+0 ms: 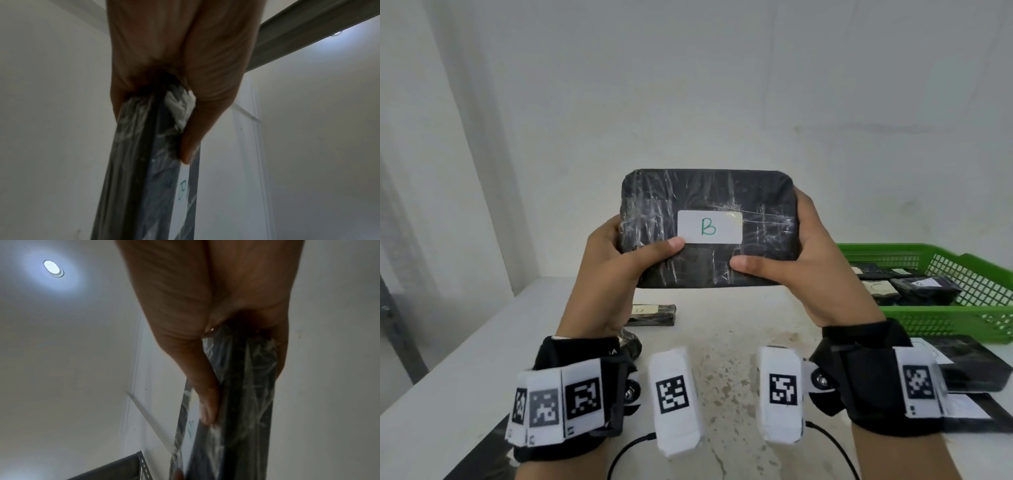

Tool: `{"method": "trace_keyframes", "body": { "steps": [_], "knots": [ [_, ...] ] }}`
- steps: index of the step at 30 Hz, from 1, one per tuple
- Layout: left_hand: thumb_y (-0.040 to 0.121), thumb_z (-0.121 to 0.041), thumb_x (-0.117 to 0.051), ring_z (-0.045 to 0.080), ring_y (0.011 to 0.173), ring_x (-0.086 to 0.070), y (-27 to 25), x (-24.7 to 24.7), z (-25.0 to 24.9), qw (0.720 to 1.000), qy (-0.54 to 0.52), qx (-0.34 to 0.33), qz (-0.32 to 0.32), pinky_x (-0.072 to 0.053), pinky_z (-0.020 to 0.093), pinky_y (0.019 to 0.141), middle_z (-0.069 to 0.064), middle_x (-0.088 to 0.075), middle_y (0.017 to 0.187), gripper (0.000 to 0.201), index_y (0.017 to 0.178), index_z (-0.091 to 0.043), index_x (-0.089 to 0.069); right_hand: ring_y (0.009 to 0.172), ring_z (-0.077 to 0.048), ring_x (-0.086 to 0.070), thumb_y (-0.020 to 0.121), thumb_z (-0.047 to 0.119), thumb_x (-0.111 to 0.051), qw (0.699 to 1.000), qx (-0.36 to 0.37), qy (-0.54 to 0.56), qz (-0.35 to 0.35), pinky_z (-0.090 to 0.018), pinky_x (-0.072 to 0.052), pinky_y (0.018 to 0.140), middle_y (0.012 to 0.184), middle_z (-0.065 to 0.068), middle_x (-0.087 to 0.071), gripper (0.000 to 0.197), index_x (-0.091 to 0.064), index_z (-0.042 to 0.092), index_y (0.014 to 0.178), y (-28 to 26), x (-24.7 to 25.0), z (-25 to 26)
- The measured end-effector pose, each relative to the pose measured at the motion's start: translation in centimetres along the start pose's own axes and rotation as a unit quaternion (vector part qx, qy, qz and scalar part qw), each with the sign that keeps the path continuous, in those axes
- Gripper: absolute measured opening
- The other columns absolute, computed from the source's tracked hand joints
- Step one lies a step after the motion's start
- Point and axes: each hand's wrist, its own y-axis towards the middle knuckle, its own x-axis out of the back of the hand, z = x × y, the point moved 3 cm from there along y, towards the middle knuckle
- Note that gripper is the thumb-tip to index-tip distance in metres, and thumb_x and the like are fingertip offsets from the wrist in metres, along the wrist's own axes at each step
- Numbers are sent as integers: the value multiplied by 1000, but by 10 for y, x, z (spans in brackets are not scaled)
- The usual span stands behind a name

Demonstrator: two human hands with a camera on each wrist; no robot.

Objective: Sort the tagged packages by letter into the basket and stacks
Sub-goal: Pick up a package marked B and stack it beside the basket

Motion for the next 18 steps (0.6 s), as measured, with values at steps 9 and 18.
{"method": "trace_keyframes", "body": {
  "steps": [9,18],
  "knots": [
    [67,-2,-72,26,94,-74,3,6,5,999,6,-25,33,-59,27,72,11,-76,100,44,110,-4,-63,121,-16,-60,76,3,-78,998,10,56,28,-35,-54,95,135,1,-60,89,-33,26,149,3,3,-3],
    [77,-16,-71,25,107,-70,2,4,5,998,-12,-12,57,-59,33,84,9,-74,112,48,122,-4,-59,131,-23,-53,90,-3,-54,991,2,122,61,-40,-46,107,148,-6,-49,76,-27,29,154,4,16,-5]
  ]
}}
